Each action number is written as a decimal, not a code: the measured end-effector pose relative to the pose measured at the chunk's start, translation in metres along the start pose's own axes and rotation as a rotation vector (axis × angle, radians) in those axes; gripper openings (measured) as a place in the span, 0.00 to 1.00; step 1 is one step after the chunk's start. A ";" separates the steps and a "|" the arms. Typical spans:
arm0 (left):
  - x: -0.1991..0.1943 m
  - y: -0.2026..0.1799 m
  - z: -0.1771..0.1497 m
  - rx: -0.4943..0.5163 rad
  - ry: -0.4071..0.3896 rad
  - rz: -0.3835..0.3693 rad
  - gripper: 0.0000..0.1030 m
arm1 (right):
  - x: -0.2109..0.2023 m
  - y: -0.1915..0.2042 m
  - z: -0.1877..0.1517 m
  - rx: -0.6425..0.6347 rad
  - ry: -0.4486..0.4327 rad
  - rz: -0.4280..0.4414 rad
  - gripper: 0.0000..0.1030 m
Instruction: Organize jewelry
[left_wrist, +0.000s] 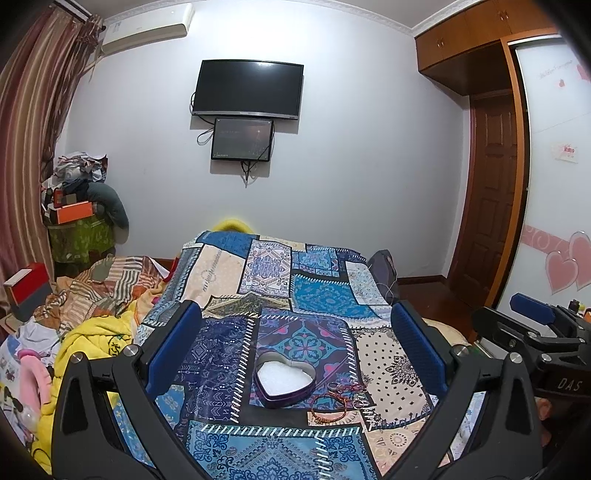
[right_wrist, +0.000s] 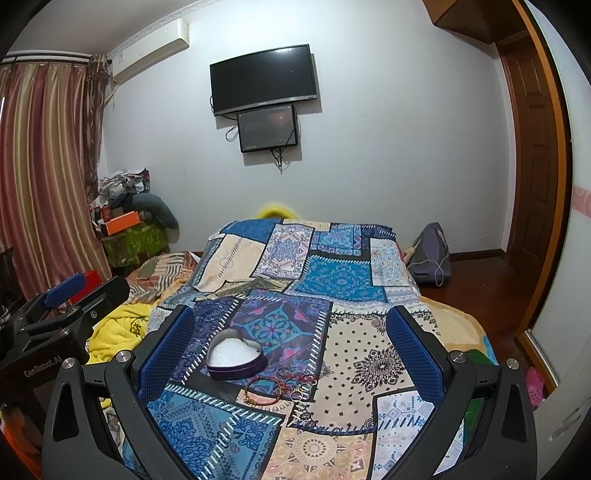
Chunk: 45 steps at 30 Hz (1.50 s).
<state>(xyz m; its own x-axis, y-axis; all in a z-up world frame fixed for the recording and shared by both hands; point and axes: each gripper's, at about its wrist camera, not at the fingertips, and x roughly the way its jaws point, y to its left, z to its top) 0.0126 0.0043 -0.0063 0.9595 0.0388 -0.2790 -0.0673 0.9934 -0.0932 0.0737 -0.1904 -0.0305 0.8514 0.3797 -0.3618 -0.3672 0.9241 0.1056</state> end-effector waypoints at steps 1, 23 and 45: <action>0.003 0.000 -0.001 0.001 0.005 0.002 1.00 | 0.002 -0.001 -0.001 0.001 0.006 0.000 1.00; 0.131 0.024 -0.089 -0.021 0.439 0.061 0.93 | 0.119 -0.053 -0.072 0.042 0.388 0.023 0.97; 0.189 -0.002 -0.143 -0.024 0.676 -0.113 0.29 | 0.174 -0.044 -0.120 -0.008 0.587 0.187 0.36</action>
<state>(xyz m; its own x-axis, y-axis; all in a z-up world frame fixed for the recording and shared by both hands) 0.1547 -0.0055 -0.1955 0.5803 -0.1481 -0.8008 0.0096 0.9845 -0.1752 0.1935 -0.1699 -0.2091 0.4253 0.4461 -0.7875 -0.4949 0.8431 0.2104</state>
